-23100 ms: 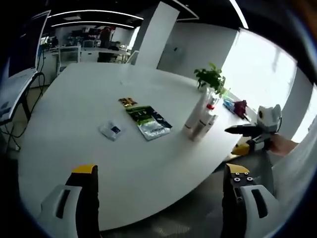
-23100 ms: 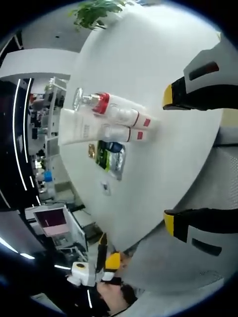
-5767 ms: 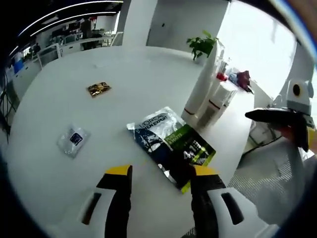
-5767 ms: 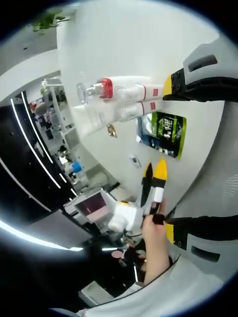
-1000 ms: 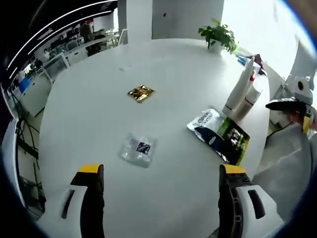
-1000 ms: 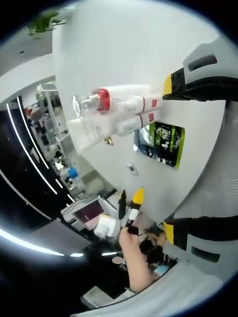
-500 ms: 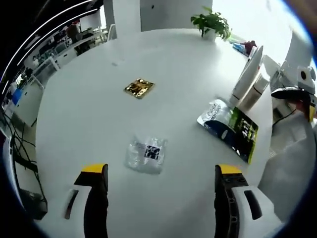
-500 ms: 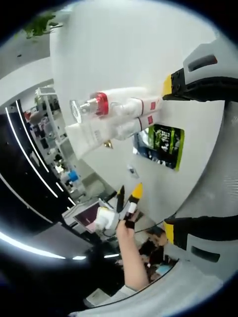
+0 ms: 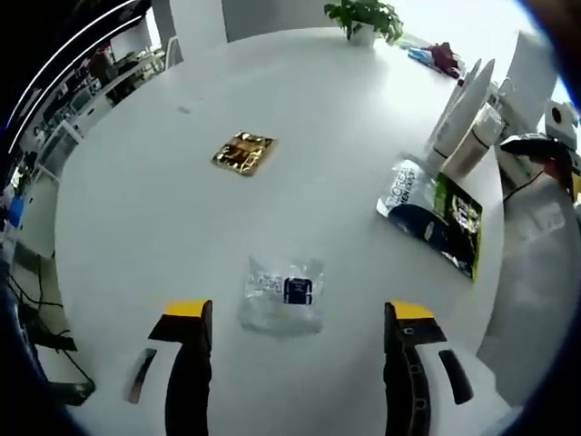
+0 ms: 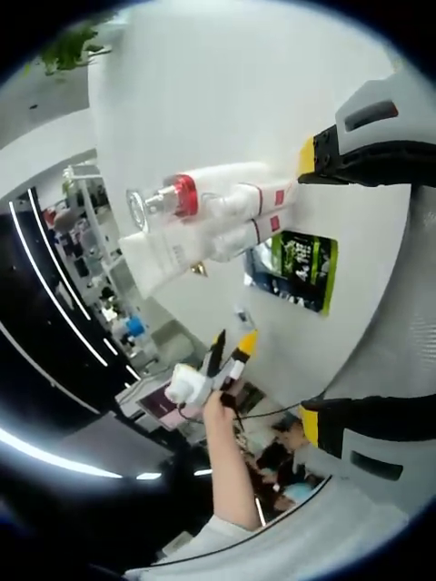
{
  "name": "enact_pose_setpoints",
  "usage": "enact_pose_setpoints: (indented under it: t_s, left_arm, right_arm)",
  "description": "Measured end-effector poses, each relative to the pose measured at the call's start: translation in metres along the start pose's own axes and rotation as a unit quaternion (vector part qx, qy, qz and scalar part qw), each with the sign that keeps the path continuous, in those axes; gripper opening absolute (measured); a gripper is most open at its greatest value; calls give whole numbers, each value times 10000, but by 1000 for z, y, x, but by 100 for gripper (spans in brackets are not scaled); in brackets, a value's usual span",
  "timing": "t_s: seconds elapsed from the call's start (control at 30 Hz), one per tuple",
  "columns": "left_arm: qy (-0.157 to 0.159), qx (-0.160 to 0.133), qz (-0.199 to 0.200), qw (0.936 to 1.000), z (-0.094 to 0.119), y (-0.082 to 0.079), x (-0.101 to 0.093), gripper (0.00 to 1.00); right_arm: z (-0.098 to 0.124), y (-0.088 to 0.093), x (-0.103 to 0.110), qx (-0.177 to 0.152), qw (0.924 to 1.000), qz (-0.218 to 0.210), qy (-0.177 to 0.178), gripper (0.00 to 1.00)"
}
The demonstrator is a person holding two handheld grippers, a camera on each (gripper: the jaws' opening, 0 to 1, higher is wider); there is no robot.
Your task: Arrange the skincare products in the storage area until every visible bottle or jar stands upright without overlapping.
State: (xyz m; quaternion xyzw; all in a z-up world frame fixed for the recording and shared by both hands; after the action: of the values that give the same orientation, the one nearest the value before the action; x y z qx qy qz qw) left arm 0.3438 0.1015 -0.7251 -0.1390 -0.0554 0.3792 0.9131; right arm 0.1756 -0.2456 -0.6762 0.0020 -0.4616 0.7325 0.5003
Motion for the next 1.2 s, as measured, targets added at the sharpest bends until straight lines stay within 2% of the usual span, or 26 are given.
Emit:
enact_pose_setpoints:
  t_s: [0.07,0.27,0.5,0.57,0.67,0.73,0.83,0.93,1.2]
  left_arm:
    - [35,54,-10,10000,-5,-4,7,68]
    - [118,124,-101,9998,-10,-4,7,60]
    - [219,300,-160,9992,-22,-3,11,53]
    - [299,319,-151,9989,-23,-3,10,54]
    - [232,381,-356,9984,-24,-3,12,52]
    - [216,389,-350,9984,-25,-2,14,49]
    - [174,369,-363,9985,-23,-2,15,41]
    - [126,326,-387,9986,-25,-2,17,45]
    - [68,294,-571,9979,-21,-2,10,45]
  right_arm:
    - [0,0,0,-8,10000,-19,7,97]
    - [0,0,-1,-2,10000,-36,10,97]
    - [-1,0,0,6,10000,-47,2,97]
    - [-1,0,-1,4,10000,-49,12,97]
    - [-1,0,-2,0,10000,-61,16,97]
    - [-1,0,-2,-2,10000,-59,14,97]
    - [-1,0,-2,5,10000,-51,23,97]
    - [-1,0,-2,-4,10000,-54,30,96]
    - [-1,0,-2,3,10000,-32,18,96]
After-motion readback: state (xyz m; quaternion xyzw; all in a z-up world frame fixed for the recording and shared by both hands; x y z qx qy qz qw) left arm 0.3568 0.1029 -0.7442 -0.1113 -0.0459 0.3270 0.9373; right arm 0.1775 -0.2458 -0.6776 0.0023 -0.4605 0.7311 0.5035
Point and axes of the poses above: the point that each gripper's makers call its tool centre point, and the gripper's own axes: z roughly backward along the fingers, x roughly to its left, y roughly out of its underside, the point moved 9 cm from there along z, roughly backward along the fingers, and after that the axes turned 10 degrees about x, right-handed, at the moved point
